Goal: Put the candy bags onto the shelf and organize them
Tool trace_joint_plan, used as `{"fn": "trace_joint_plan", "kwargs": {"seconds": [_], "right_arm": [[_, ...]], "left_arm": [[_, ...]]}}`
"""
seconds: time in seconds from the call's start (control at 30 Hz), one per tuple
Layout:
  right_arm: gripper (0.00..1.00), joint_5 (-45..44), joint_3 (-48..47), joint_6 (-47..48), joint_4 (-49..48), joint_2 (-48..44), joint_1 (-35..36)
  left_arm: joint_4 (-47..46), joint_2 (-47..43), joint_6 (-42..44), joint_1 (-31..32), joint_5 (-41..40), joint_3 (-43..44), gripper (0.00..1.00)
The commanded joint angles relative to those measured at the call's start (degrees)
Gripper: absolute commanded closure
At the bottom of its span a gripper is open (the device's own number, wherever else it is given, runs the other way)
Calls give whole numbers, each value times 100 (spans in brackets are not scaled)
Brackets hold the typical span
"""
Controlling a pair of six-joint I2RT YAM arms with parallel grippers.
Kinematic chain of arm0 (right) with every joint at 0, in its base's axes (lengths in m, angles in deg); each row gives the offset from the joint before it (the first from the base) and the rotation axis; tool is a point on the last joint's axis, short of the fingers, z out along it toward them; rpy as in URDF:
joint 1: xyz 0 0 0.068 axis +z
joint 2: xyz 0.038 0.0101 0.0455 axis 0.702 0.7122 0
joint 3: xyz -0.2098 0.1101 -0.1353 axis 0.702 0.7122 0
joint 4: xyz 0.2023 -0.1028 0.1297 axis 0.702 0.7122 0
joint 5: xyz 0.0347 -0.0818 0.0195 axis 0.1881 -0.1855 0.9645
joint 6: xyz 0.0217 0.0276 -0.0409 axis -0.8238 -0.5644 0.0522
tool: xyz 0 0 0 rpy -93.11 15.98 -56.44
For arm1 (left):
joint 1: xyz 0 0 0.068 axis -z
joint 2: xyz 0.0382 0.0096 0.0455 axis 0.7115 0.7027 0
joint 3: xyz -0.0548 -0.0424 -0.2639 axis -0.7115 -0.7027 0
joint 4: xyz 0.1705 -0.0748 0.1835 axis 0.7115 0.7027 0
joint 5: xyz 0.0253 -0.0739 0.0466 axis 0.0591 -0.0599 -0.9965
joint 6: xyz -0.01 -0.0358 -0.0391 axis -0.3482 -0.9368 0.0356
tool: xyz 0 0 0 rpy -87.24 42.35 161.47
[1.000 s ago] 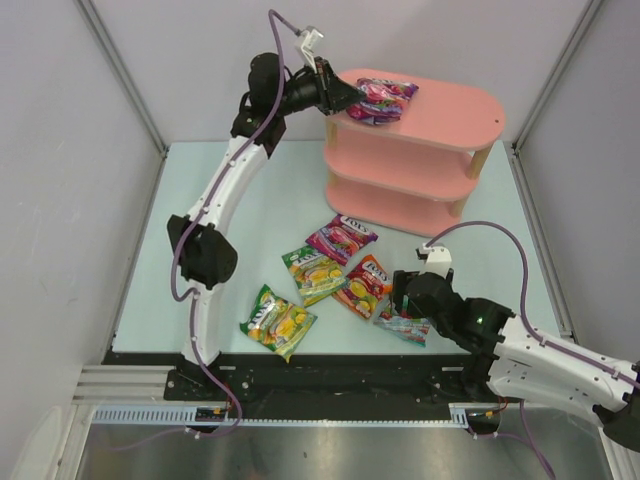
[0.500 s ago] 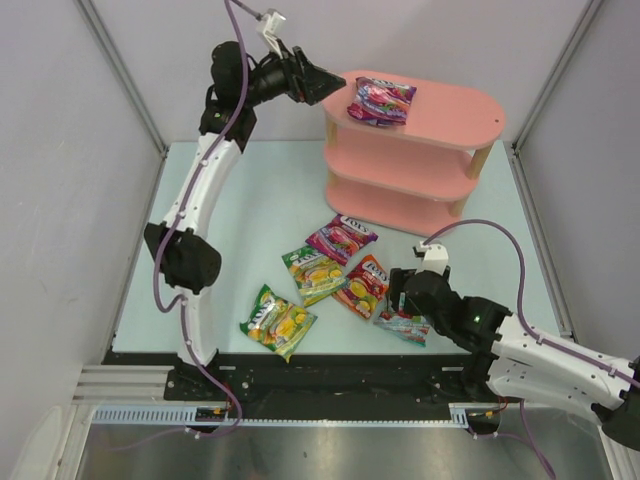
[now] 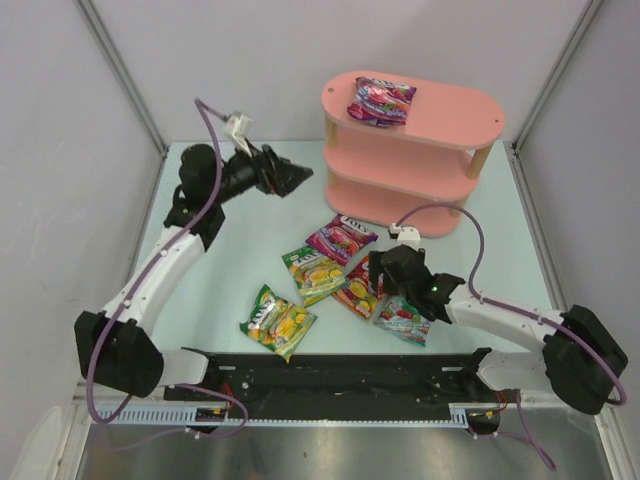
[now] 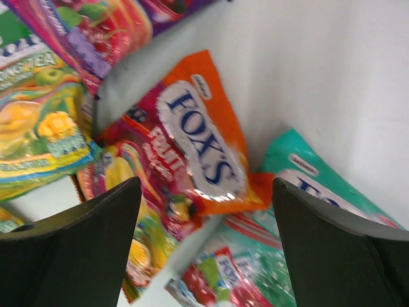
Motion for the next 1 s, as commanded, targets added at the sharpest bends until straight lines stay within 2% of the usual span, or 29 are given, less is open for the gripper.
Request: {"fn": "trace_joint_plan", "kwargs": {"seconds": [0.0,0.2,0.43,0.63,0.97], "right_arm": [[14,333,-581,146,-701,371,-3],[14,-77,-582,-65,-43,-85,147],[14,-527,-363,-197,950,-1175,322],[13,-756,-204,-294,1522,-2009,296],[13,-774,-143,-311,1637,-2064,261]], "left_arm": [[-860,14,161,-10,-476,-1321,0],[-1652,1173,248,42,-265,-1560,0],[-1670,2519,591,692,-300,-1103,0],[-1899,2933,503,781,-274,-1094,0],[-1390,3240,1030,868,-853,-936,0]]}}
